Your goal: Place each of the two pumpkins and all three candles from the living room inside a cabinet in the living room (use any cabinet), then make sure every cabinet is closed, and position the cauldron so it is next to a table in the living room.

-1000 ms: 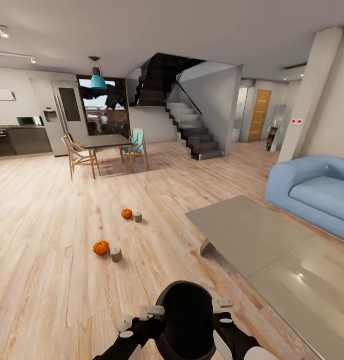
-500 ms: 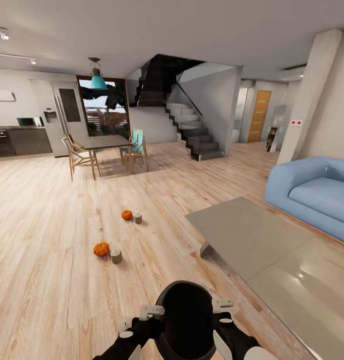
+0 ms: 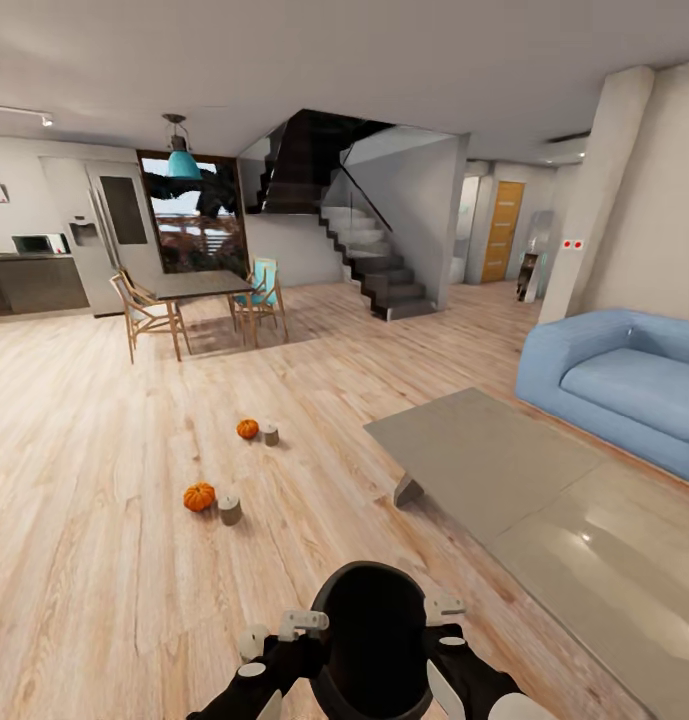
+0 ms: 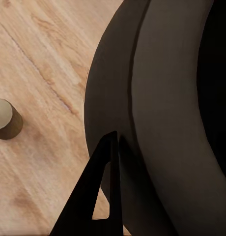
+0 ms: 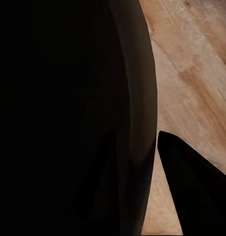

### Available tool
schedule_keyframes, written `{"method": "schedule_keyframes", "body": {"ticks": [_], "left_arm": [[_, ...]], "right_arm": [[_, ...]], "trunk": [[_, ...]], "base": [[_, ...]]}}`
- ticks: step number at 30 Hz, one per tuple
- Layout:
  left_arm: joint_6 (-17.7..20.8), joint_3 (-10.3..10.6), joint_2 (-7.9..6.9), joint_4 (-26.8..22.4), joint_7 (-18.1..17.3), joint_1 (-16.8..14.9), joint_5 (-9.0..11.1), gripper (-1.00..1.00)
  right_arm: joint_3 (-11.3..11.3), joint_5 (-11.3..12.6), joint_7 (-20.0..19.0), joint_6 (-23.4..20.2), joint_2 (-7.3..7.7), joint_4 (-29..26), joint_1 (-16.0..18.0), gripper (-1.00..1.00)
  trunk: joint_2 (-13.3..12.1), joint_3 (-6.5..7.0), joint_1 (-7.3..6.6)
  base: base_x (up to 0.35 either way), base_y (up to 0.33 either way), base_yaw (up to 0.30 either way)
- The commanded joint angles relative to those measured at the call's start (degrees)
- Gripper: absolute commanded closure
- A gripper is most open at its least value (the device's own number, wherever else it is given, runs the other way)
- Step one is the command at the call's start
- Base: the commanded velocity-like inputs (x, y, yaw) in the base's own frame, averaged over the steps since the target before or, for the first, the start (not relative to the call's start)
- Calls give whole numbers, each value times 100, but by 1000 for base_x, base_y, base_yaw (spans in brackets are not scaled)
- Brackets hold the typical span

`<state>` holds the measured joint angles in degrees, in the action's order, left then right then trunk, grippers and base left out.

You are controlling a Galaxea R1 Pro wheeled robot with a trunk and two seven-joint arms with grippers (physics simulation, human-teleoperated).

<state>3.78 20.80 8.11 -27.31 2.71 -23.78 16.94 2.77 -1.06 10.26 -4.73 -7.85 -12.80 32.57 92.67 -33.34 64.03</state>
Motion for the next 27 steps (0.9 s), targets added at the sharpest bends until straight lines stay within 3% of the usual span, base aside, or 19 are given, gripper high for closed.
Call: {"method": "schedule_keyframes", "body": {"ticks": [1,19,27], "left_arm": [[21,73,-11,-196,-324,-4,69,100],[26,73,-11,-196,-324,-4,69,100],[18,73,-20,-197,-324,-4,66,100]], "right_arm": [[66,62,11,-45,3,5,4,100],[66,62,11,-46,3,5,4,100],[66,62,11,-46,3,5,4,100]], "trunk": [[4,-5,-3],[4,-5,-3],[4,-5,-3]], "base": [[-233,215,-260],[-249,204,-272],[-121,49,-274]]}}
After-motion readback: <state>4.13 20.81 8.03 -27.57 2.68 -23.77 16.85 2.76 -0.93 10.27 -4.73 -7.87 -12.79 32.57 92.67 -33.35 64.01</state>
